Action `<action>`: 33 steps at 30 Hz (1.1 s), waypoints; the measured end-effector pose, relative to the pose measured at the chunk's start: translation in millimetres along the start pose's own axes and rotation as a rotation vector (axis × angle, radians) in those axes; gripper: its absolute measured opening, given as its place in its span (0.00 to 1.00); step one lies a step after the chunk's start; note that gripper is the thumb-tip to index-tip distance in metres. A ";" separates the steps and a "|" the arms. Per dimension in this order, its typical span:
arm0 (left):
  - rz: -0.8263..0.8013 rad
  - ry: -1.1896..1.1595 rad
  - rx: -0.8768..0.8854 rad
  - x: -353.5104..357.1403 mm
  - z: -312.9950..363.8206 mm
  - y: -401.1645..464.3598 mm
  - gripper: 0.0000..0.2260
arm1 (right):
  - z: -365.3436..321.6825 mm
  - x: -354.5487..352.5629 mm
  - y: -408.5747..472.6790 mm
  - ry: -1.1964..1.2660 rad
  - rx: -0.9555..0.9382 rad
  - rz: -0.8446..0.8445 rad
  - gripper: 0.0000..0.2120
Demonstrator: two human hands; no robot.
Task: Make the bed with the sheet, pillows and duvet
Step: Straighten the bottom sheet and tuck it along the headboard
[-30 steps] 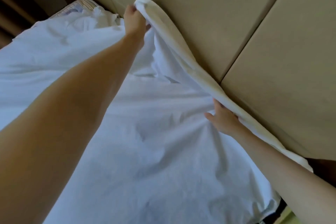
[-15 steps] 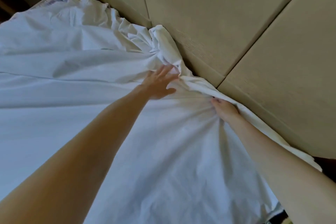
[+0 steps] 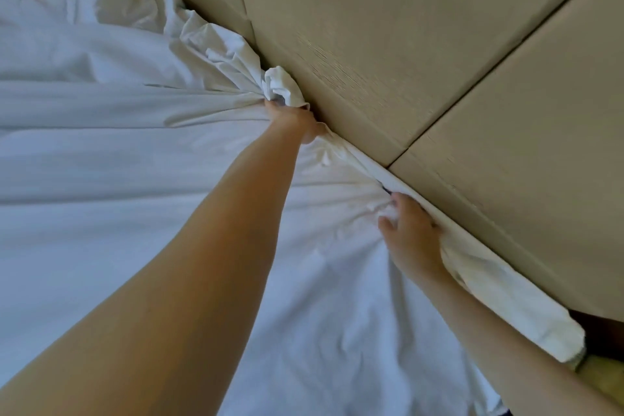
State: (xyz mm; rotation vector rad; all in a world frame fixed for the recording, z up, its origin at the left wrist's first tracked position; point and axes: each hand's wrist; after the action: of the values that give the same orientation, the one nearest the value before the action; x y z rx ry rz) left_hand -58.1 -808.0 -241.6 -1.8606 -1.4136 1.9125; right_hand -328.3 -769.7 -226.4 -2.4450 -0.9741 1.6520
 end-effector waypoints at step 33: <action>0.806 -0.409 0.432 91.2 49.2 -58.9 0.17 | 110.0 -26.1 -6.7 0.078 0.459 -0.332 0.31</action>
State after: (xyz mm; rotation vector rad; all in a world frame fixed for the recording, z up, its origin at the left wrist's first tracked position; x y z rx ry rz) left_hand -150.1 -741.2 -277.5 -2.0395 -0.1858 2.7796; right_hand -430.9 -811.4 -250.2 -1.9175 -0.8212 1.4595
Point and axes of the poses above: each hand's wrist, its own y-axis towards the middle knuckle, its own x-axis out of the palm, z = x × y, and after that the axes turned 1 degree about -x, right-handed
